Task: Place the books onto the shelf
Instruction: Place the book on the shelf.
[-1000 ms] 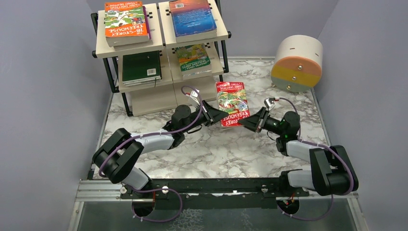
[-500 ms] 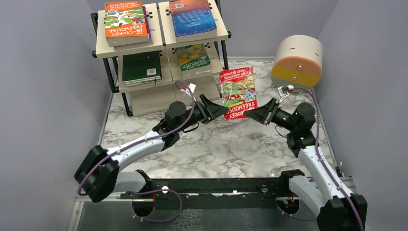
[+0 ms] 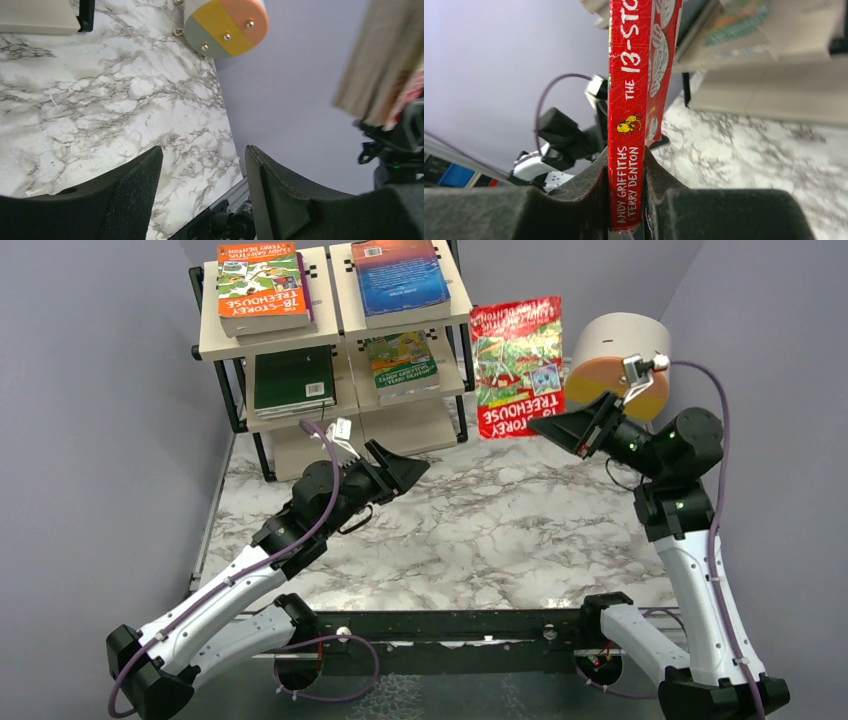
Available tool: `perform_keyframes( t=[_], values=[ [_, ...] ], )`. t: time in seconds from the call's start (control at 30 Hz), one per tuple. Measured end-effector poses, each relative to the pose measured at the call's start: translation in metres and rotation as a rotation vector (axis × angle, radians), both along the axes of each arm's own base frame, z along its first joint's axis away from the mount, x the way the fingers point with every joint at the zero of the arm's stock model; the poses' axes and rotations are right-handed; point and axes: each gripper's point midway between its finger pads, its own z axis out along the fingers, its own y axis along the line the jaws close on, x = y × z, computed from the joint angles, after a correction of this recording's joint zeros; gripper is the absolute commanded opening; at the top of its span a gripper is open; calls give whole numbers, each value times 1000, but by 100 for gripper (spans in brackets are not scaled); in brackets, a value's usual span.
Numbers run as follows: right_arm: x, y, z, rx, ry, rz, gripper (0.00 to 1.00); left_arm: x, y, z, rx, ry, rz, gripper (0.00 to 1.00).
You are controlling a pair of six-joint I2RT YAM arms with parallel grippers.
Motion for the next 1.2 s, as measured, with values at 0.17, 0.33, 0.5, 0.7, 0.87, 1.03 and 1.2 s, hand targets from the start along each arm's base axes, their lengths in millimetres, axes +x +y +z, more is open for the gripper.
perform_keyframes(
  t=[0.17, 0.33, 0.5, 0.7, 0.87, 1.03, 1.2],
  values=[
    [10, 7, 69, 29, -88, 63, 1, -3, 6, -9, 31, 26, 10, 54],
    [44, 19, 129, 97, -84, 171, 1, -3, 8, -15, 52, 39, 20, 54],
    [88, 28, 159, 171, -6, 243, 1, -3, 9, -18, 66, 43, 22, 54],
    [137, 39, 196, 246, 14, 291, 1, -4, 9, -20, 78, 45, 18, 54],
    [151, 62, 207, 321, 62, 334, 1, -5, 10, -19, 75, 41, 19, 54],
    [155, 107, 195, 372, 149, 386, 1, -5, 12, -17, 73, 37, 29, 54],
    [157, 143, 186, 402, 211, 384, 1, -6, 15, -16, 74, 36, 36, 54]
  ],
)
